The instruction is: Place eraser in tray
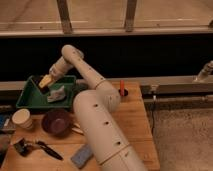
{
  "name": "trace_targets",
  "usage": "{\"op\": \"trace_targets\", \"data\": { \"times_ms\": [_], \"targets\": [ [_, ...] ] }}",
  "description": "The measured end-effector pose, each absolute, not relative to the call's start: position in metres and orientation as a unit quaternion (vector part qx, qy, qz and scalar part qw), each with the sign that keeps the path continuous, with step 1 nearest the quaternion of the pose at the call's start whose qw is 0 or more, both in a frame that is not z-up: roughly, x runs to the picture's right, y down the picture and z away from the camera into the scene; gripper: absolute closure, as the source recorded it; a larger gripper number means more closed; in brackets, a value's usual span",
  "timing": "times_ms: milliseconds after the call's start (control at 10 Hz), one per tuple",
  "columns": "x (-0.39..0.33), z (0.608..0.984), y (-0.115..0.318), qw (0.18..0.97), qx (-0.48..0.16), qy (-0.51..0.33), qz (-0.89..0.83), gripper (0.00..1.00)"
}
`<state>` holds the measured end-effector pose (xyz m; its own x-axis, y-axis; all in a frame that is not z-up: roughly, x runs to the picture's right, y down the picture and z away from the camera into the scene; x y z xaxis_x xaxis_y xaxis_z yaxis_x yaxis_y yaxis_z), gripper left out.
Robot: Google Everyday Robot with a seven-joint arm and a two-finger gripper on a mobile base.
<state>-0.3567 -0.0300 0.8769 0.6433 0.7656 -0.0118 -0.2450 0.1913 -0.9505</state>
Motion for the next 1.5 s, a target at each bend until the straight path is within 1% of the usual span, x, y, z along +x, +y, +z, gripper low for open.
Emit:
{"op": "trace_targets", "data": {
  "times_ms": [200,300,600,700,800,1200,1400,1500],
  "targets": [
    [-0.361,0.877,-0.030,0.733,-0.532,-0.246,0.344,1.00],
    [-0.369,0.881,-0.033,0.737,-0.518,-0.256,0.351,1.00],
    [-0.404,0.893,-0.050,0.748,-0.447,-0.281,0.401,1.00],
    [-0.410,0.900,-0.057,0.755,-0.414,-0.281,0.423,1.00],
    [-0.410,0.902,-0.060,0.758,-0.404,-0.279,0.429,1.00],
    [-0.402,0.909,-0.053,0.755,-0.417,-0.263,0.433,0.99],
    [-0.400,0.913,-0.048,0.750,-0.438,-0.254,0.426,0.83],
    [-0.403,0.913,-0.045,0.749,-0.449,-0.251,0.417,0.80]
  ]
}}
